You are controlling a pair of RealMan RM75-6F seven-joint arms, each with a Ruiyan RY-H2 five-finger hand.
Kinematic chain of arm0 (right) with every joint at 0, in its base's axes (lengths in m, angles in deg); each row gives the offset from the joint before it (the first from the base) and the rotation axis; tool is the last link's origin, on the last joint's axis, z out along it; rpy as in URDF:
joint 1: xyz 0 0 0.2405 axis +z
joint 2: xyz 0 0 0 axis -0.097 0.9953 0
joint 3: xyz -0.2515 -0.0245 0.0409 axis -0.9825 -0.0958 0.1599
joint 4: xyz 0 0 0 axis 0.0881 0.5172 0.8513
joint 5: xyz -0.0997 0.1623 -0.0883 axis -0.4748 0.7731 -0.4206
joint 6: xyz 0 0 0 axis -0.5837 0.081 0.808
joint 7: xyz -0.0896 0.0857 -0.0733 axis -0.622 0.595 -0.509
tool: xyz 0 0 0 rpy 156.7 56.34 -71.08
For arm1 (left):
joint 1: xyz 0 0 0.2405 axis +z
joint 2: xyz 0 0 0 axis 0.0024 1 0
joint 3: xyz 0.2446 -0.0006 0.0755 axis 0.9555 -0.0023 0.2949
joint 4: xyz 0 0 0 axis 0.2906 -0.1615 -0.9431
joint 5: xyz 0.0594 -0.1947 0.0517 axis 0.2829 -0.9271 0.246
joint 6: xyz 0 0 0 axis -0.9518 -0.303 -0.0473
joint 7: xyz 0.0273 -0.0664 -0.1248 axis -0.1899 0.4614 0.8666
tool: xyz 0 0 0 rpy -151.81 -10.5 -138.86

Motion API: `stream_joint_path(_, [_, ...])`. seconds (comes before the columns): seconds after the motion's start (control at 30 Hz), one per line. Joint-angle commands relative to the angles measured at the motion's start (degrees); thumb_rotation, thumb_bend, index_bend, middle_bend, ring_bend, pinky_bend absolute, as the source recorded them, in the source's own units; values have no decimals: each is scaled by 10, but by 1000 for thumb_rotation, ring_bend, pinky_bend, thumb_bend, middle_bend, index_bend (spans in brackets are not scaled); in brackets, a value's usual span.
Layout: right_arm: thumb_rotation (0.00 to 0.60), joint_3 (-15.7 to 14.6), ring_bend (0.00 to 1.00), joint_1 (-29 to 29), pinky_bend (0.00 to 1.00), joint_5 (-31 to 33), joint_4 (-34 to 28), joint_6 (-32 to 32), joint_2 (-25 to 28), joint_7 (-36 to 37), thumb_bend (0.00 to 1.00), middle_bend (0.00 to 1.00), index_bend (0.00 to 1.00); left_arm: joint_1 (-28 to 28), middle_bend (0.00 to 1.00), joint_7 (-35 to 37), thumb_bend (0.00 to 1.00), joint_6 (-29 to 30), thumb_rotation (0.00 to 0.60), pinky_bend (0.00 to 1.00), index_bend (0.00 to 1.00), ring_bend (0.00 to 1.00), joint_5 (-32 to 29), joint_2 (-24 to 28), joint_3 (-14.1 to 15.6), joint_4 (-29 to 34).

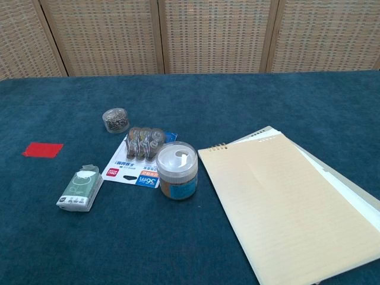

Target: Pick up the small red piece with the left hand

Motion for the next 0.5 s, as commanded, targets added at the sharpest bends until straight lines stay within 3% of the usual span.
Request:
stream_joint_path(0.03, [600,0,0,0,0,1,0,-1,0,0,53,0,0,0,0,0,212,-1,600,0,0,0,-1,0,0,0])
stream_joint_path(0.5, [600,2,0,1,0,6,-1,-4,2,1,53,0,0,-3,0,5,212,-8,600,0,0,0,-2,-2,-1,-8])
